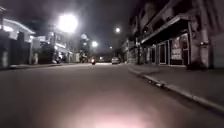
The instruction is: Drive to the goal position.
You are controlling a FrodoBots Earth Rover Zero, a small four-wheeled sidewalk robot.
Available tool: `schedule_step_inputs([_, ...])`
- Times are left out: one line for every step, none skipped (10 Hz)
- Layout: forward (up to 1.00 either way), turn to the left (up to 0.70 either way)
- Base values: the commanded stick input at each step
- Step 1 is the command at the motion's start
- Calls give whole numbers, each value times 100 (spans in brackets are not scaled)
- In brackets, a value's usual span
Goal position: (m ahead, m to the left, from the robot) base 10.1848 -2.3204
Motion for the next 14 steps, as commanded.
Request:
schedule_step_inputs([100,0])
schedule_step_inputs([100,0])
schedule_step_inputs([100,0])
schedule_step_inputs([100,0])
schedule_step_inputs([100,0])
schedule_step_inputs([100,0])
schedule_step_inputs([100,0])
schedule_step_inputs([100,0])
schedule_step_inputs([100,0])
schedule_step_inputs([100,0])
schedule_step_inputs([100,0])
schedule_step_inputs([100,0])
schedule_step_inputs([100,0])
schedule_step_inputs([100,0])
